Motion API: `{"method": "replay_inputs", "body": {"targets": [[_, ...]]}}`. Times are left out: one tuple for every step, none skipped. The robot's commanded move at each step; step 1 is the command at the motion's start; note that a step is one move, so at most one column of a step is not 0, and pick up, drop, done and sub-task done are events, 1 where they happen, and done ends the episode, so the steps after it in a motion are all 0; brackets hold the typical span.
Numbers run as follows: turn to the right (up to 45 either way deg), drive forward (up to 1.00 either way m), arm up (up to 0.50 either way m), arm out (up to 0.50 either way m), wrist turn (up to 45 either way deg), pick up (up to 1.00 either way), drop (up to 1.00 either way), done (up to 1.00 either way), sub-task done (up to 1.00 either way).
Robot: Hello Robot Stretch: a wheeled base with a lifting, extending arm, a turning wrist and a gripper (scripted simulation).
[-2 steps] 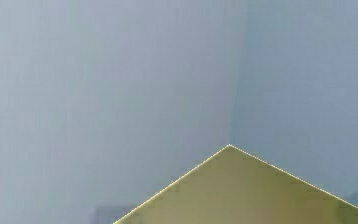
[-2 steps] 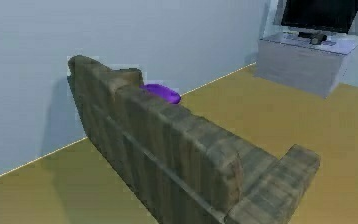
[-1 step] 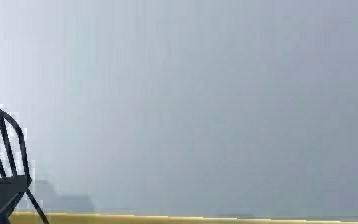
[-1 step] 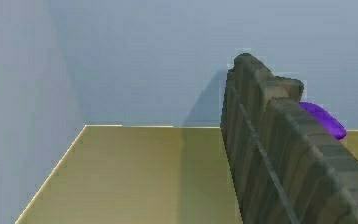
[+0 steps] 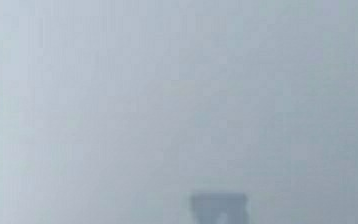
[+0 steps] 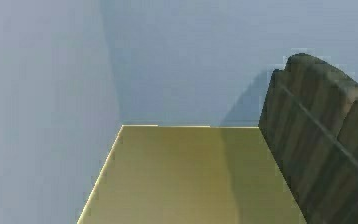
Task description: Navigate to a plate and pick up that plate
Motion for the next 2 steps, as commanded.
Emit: {"method": "replay_inputs", "body": {"targets": [[-45.0, 0.00, 0.00, 0.00, 0.0, 0.00, 0.00, 0.00, 0.00], [-12.0, 0.00, 0.00, 0.00, 0.0, 0.00, 0.00, 0.00, 0.00]]}}
